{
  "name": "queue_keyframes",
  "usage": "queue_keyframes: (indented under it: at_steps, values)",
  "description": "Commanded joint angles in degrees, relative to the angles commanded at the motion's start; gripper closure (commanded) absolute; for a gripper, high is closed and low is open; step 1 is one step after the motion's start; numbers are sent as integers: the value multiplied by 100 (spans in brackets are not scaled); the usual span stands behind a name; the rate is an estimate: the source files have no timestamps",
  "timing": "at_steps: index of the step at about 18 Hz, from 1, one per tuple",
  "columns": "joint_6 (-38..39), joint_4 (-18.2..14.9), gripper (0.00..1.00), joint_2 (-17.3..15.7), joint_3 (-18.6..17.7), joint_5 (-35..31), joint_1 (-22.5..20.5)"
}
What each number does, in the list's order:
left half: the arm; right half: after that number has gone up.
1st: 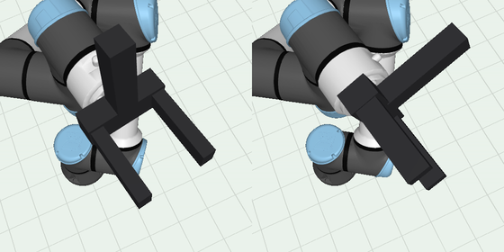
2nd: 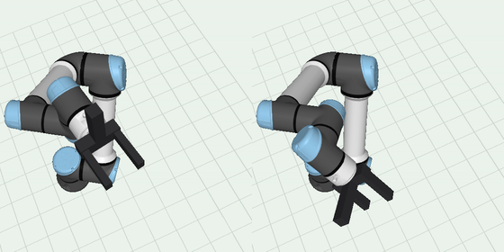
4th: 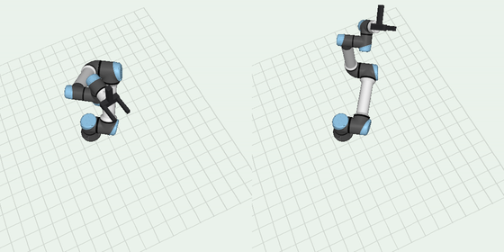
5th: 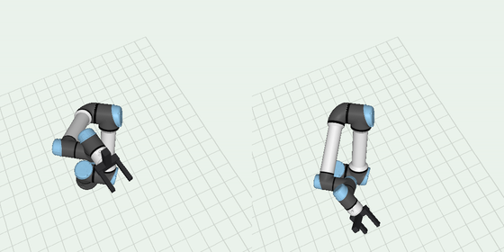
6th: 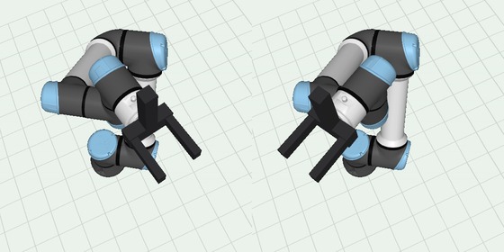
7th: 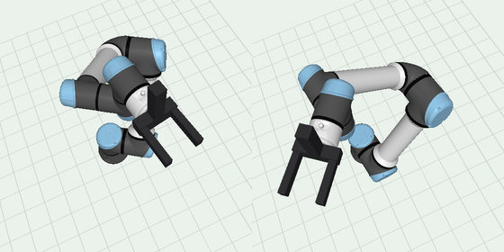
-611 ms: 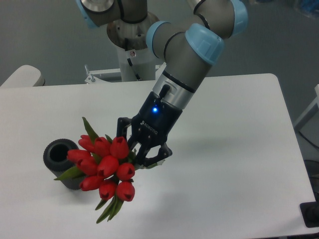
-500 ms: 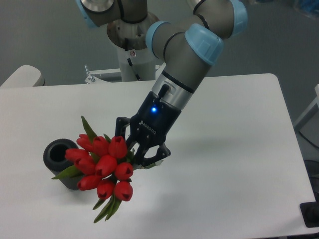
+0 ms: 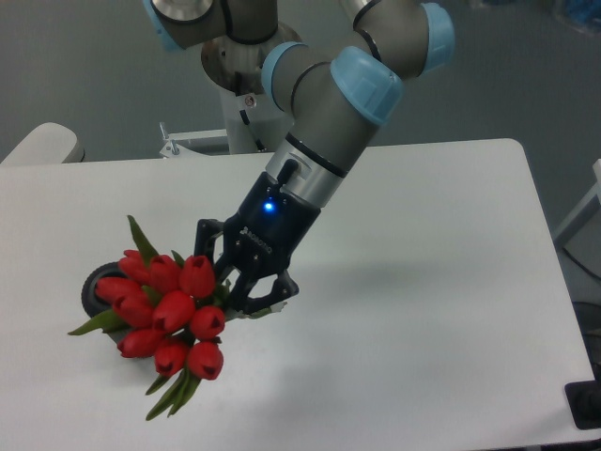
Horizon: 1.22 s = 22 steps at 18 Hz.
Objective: Insert the flowers into the vase
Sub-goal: 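Carry the red tulip bunch in the gripper over the grey vase, then lower the tulip stems down into the vase opening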
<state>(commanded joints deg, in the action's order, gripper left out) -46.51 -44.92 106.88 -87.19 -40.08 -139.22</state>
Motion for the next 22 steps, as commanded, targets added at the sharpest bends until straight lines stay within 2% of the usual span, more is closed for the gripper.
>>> queue_keyframes:
  at_steps: [1,11,13,17,22]
  values:
    - [80,79,71,0,0,0,9]
    - [300,124,71,0,9,219,342]
    - [309,124,71,0,-17,683,334]
    - [291,124,71,79,-88,2107,220]
    - [-15,150,71,-70,-430,2302,228]
